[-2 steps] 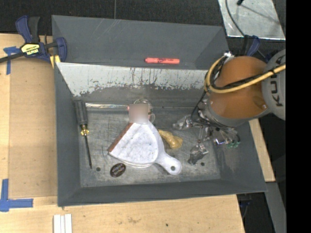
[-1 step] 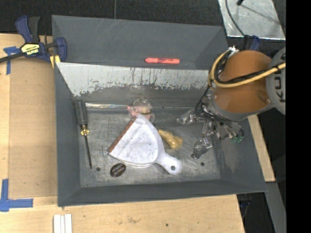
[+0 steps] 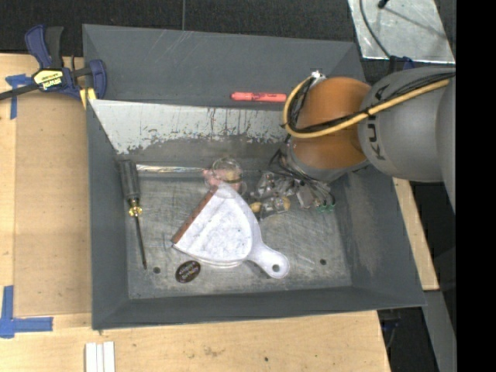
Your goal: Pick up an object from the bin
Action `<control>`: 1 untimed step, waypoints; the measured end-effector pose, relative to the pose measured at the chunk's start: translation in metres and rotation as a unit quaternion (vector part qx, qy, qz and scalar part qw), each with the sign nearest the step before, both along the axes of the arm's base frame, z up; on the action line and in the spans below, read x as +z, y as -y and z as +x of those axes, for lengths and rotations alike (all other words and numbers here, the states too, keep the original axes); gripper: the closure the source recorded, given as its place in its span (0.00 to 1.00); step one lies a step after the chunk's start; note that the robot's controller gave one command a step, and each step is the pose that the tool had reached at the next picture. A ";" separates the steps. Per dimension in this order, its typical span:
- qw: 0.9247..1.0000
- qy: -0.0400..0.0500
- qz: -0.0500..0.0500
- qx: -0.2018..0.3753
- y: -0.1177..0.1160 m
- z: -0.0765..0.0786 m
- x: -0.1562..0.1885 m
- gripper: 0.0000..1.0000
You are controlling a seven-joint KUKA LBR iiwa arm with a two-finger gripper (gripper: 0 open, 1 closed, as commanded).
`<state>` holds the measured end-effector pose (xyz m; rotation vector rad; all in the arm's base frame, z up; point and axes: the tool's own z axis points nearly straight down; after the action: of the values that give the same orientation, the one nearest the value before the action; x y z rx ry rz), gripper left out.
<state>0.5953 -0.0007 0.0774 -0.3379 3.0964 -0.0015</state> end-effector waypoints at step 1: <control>1.000 0.000 0.000 0.000 0.000 0.000 0.000 1.00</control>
Offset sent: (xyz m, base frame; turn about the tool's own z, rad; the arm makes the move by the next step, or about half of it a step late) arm 0.0084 -0.0122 0.1398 -0.1107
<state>0.5953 -0.0007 0.0774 -0.3381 3.0964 -0.0015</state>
